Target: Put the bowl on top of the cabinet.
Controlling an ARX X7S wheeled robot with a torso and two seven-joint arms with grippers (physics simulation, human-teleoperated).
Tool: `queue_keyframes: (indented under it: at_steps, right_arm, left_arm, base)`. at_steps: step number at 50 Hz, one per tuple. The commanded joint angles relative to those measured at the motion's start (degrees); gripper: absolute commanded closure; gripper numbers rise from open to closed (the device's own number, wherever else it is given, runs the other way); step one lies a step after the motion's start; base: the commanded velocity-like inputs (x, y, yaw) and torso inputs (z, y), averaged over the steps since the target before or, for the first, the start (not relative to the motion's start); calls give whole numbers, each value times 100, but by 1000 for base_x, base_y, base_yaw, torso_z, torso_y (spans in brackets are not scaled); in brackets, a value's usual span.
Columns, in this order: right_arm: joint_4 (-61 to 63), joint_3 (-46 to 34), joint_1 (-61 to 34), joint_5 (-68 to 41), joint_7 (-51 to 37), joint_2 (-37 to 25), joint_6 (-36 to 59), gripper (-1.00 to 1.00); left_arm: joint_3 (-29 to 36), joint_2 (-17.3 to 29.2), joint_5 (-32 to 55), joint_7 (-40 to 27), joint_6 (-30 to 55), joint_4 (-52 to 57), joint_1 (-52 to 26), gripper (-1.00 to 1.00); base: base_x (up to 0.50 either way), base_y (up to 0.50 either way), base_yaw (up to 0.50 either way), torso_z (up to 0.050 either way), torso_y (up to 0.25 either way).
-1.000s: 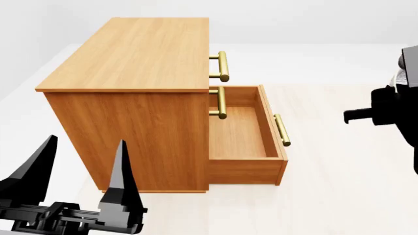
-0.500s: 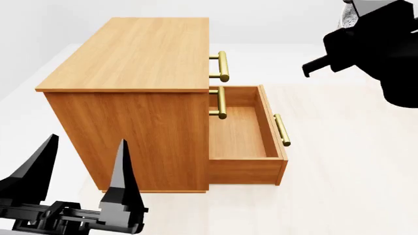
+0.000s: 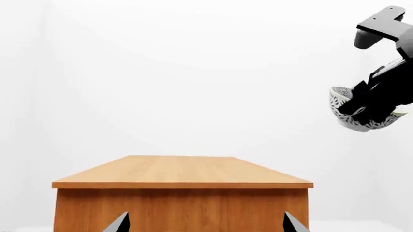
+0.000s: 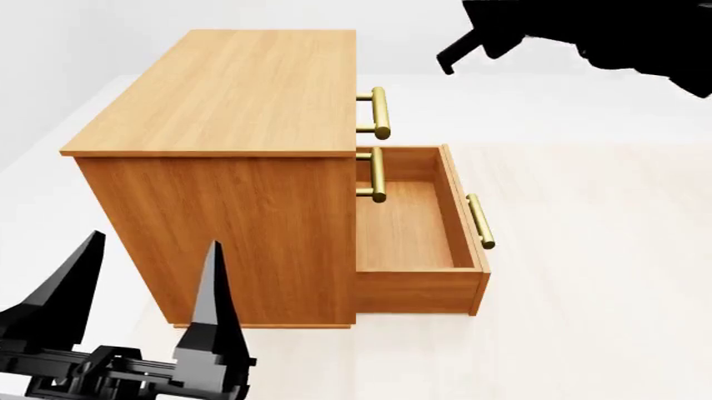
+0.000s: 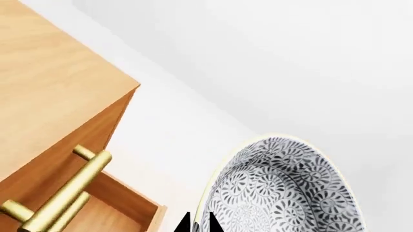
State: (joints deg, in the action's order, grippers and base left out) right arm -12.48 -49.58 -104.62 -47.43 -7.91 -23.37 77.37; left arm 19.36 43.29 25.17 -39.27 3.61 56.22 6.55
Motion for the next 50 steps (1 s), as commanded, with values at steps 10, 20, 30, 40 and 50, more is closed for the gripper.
queue_keyframes:
  at_steps: [10,20,30,40,50]
  right_arm:
    - [-1388,-709,-959,470,1166,860,-662,100]
    - [-1392,-1049,-1053,527,1596,1142,-876,100]
    - [-1615,-1315,-1287,618,1961,1465,-1013,100]
    - [-1729,-1469,-1228,644,2139,1685,-1160,100]
    - [-1696,-1601,-1130,626,2238,1922,-1238,100]
  left_arm:
    - [39,51,39,-55,16,51,-31,-100]
    - [32,78,67,-68,-37,18,-32,-100]
    - [30,103,106,-89,-55,8,-54,-100]
    - [24,152,108,-127,-68,53,-39,-100]
    - [-8,186,167,-147,-124,23,-55,-100]
  base:
    - [0,0,0,0,0]
    - [0,0,0,0,1]
    - [0,0,0,0,0]
    - [0,0,0,0,1]
    - [0,0,0,0,0]
